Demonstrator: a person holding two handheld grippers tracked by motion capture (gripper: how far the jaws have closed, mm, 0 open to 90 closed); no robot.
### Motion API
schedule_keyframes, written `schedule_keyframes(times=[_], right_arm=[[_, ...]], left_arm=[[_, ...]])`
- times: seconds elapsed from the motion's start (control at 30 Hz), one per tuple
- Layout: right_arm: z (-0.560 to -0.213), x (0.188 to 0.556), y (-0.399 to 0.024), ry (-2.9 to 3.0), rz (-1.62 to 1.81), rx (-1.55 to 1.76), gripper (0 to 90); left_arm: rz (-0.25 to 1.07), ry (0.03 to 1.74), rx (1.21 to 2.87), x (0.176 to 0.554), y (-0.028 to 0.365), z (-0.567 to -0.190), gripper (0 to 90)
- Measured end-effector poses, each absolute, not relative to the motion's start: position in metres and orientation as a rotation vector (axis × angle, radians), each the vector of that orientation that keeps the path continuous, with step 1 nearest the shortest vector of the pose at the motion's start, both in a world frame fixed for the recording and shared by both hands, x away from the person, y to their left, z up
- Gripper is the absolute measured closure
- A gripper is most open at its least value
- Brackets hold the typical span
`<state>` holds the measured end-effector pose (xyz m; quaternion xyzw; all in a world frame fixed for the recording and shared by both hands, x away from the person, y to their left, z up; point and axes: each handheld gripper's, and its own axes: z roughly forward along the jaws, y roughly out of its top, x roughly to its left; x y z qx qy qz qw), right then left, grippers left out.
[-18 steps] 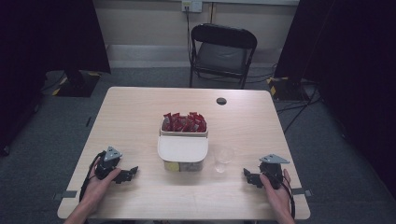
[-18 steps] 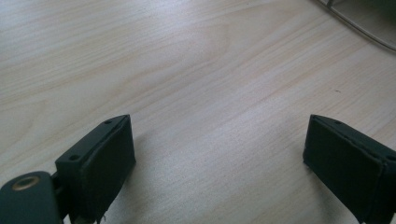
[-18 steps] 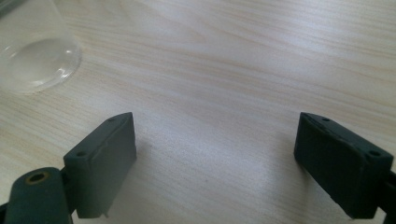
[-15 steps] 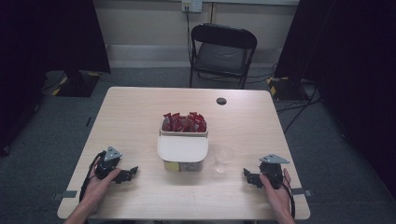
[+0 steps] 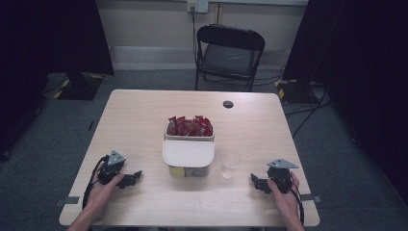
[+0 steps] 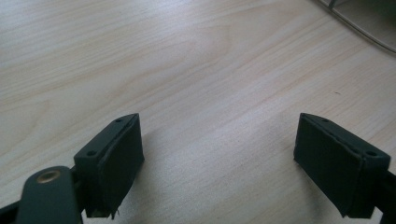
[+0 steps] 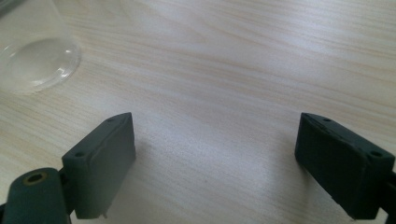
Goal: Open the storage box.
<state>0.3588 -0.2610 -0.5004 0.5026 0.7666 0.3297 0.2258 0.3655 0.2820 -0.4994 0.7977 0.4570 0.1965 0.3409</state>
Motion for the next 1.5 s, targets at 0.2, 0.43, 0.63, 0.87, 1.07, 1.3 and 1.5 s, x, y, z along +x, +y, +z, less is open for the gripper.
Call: schedule_keyframes(times=[0.2,0.43,0.63,0.87,1.07,1.3,1.5], right_arm=[[-0.5,0.359,-0.261,2.114,0.909,1.386,11.6],[-0.5,0.359,-0.261,2.113,0.911,1.387,11.5],[-0.5,0.359,-0.261,2.113,0.911,1.387,11.6],[-0.5,0.359,-0.261,2.115,0.909,1.384,11.5],[-0.5,0.359,-0.261,2.113,0.911,1.387,11.5],[-0.5,0.359,-0.261,2.113,0.911,1.387,11.5],[-0.5,0.359,-0.261,2.115,0.909,1.384,11.5]], left_arm=[[0.491,1.181,2.074,0.363,0.283,-0.497,15.6],[0.433,1.162,2.043,0.363,0.281,-0.494,15.8],[0.419,1.142,2.047,0.362,0.274,-0.49,15.9],[0.404,1.11,2.066,0.361,0.267,-0.488,16.0],[0.402,1.094,2.061,0.361,0.263,-0.485,15.9],[0.412,1.074,2.067,0.361,0.255,-0.48,15.9],[0.399,1.043,2.061,0.361,0.244,-0.476,15.9]])
